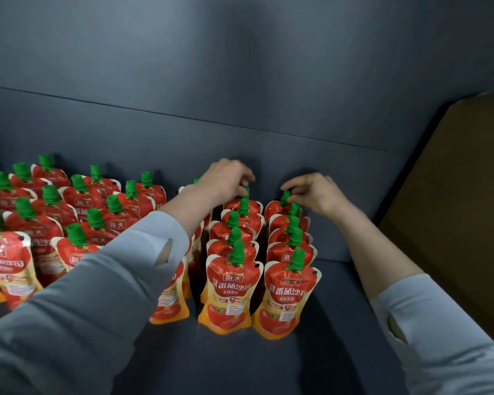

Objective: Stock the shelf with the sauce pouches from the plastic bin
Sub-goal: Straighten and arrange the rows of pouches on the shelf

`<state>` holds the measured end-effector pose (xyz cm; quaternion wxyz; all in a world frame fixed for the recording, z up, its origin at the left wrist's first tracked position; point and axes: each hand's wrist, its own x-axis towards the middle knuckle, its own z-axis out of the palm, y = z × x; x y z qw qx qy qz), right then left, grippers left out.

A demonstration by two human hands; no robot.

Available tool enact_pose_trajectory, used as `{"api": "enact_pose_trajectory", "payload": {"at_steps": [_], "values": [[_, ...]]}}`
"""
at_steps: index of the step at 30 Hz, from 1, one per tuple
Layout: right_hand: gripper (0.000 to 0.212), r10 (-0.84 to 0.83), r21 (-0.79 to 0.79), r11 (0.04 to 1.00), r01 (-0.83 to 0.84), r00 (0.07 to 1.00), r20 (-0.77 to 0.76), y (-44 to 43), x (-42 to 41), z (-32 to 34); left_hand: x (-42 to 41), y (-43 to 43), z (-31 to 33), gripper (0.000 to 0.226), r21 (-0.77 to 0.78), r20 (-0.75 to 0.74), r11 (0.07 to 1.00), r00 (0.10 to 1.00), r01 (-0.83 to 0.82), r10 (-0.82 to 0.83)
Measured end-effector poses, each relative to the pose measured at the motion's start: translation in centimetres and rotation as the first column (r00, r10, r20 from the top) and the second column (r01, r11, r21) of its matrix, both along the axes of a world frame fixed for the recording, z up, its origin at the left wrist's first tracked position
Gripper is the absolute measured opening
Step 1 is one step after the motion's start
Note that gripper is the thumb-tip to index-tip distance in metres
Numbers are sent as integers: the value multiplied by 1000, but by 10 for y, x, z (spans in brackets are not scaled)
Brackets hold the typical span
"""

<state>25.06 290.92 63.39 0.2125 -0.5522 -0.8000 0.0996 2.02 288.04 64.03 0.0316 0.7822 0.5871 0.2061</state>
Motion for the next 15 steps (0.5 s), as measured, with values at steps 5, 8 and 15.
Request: {"api": "enact_pose_trajectory", "payload": {"at_steps": [5, 8, 15], "values": [[23, -13, -86, 996, 5, 995, -99, 7, -4, -1, 1, 7, -6, 39, -8, -56, 1000, 998, -1, 0], [19, -21, -95, 995, 9, 992, -123, 9, -3, -1, 4, 8, -8, 26, -8, -52, 1000, 999, 11, -11], [20, -45, -93, 995, 27, 979, -199, 11, -3, -5, 11, 16, -13, 36, 34, -44, 999, 998, -38, 39]]}}
